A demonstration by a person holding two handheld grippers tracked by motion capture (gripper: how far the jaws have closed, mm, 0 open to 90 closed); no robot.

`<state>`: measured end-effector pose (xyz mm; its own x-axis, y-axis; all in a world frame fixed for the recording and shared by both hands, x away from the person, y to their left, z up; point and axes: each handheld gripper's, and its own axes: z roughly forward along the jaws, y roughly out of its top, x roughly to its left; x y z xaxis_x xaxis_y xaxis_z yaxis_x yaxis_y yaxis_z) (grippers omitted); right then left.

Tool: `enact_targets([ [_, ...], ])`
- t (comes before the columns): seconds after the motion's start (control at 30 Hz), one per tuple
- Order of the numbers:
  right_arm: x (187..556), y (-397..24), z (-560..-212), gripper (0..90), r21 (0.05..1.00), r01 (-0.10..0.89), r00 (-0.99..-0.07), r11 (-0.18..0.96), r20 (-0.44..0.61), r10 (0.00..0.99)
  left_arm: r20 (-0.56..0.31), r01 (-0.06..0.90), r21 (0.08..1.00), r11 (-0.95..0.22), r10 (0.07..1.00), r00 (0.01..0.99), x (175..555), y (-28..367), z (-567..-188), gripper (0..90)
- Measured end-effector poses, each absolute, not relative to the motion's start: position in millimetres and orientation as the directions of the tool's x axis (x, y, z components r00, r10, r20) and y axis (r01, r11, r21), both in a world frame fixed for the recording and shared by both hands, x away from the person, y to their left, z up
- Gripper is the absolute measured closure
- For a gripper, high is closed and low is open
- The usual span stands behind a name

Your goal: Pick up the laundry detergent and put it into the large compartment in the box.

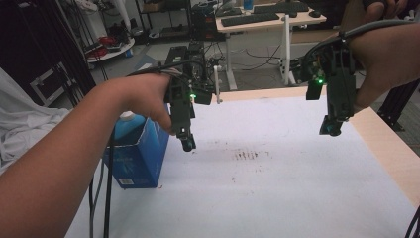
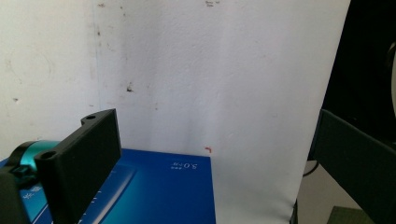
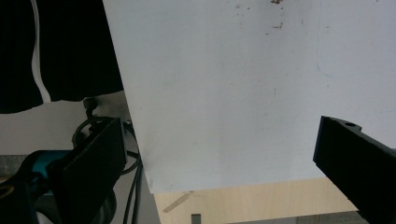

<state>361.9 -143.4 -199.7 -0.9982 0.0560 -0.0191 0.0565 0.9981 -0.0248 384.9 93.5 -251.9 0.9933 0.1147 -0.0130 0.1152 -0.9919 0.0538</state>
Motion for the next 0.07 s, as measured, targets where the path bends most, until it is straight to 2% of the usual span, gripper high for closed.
enact_targets([
  [0.07, 361.3, -143.4, -199.7, 1.8, -0.025, 0.063, -0.998, 0.998, -0.020, 0.063, -0.014, 0.115, 0.049, -0.992, 0.115, 0.993, 385.3, 93.1, -251.9, 1.6],
])
